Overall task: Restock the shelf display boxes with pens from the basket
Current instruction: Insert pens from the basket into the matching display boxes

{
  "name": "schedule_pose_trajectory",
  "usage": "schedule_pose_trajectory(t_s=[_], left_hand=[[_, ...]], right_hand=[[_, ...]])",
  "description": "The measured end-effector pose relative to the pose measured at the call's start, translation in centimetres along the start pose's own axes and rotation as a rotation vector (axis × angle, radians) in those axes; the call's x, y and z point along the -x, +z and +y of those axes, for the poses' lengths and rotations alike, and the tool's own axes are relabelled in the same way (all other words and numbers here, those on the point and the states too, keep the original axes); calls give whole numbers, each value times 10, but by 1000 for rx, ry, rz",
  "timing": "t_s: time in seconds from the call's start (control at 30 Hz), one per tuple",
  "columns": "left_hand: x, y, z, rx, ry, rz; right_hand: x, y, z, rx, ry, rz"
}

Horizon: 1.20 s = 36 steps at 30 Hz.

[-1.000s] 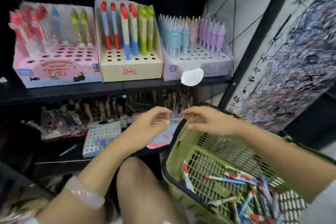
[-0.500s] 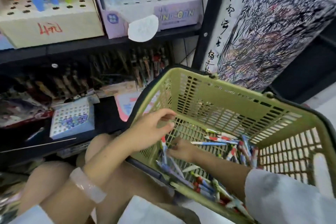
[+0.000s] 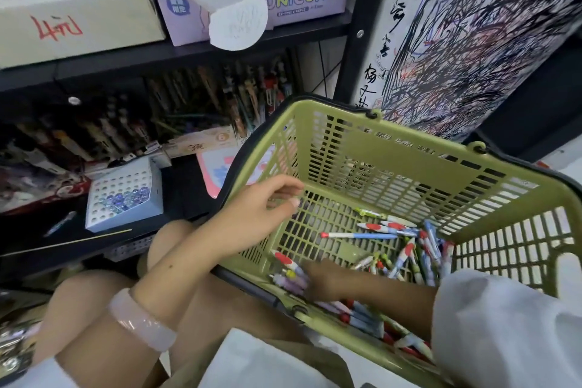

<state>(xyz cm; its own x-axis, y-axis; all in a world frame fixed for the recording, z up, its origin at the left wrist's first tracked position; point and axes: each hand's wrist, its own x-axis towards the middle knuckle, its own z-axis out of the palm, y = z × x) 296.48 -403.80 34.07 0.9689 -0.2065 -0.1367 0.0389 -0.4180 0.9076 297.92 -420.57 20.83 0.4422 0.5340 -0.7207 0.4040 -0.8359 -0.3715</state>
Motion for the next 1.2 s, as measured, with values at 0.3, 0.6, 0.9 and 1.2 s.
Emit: schedule_pose_trajectory(t_s=[0.3,0.6,0.9,1.2], left_hand=[[3,0,2,27,1,63],[7,-2,8,33,10,126],[16,-13,27,185,-147,321],[33,-34,61,880,-49,362]], right_hand=[[-6,0,-9,166,81,-5],[-6,1,-14,32,130,93],[90,-128,-58,-986,-303,268],[128,-155,-137,-656,-510,320]])
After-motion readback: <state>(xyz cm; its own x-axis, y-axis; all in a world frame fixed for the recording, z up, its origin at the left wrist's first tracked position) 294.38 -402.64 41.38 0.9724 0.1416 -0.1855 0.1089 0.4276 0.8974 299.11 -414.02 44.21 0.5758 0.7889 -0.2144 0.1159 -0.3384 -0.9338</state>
